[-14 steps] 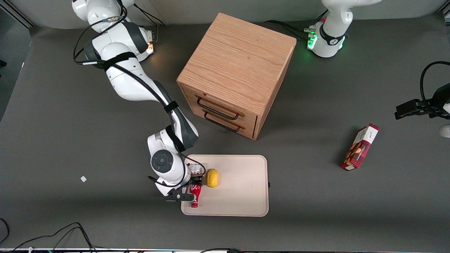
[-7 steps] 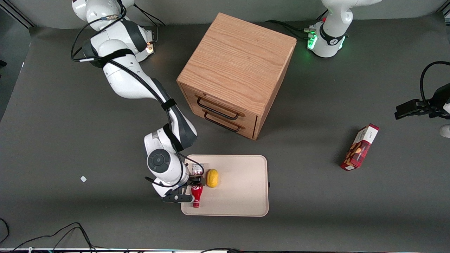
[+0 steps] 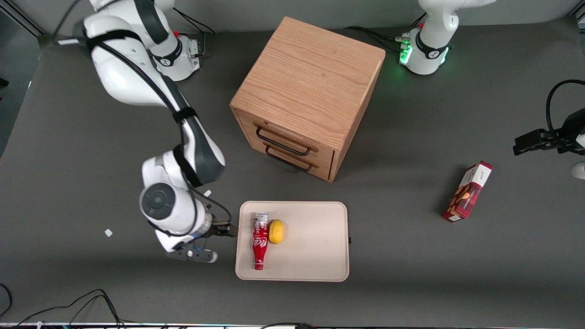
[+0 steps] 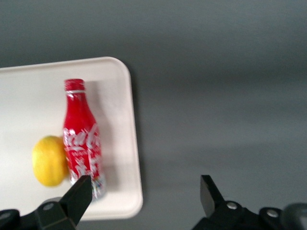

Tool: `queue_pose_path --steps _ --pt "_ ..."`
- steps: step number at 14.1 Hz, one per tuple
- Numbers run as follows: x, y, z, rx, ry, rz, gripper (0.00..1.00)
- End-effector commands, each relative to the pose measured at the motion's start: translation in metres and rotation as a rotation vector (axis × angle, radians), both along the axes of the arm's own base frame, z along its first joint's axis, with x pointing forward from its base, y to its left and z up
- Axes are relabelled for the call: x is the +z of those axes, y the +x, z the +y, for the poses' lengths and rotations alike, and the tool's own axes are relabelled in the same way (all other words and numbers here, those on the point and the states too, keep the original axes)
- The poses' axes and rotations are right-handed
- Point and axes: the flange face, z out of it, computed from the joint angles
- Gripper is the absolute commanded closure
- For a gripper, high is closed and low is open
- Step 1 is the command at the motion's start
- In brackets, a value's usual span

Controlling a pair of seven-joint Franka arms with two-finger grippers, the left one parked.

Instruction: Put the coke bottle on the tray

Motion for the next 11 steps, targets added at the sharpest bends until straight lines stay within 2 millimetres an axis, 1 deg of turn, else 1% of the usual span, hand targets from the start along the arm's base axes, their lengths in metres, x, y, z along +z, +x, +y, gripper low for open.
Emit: queue_pose_path --steps 1,2,4,6,9,11 --pt "0.047 -0.051 -0.041 -0.014 -0.009 0.075 0.0" --pt "0.063 -0.062 -0.054 -0.013 -0.016 0.102 0.0" --pt "0.095 -0.081 -0.09 0.022 -0.02 0.129 0.0" --pt "0.12 -0.102 -0.118 0.018 -0.017 0.137 0.0" --pt "0.141 -0.14 -0.128 0.017 -0.018 0.133 0.0" --pt "0.156 -0.164 -0.14 0.043 -0.016 0.121 0.0"
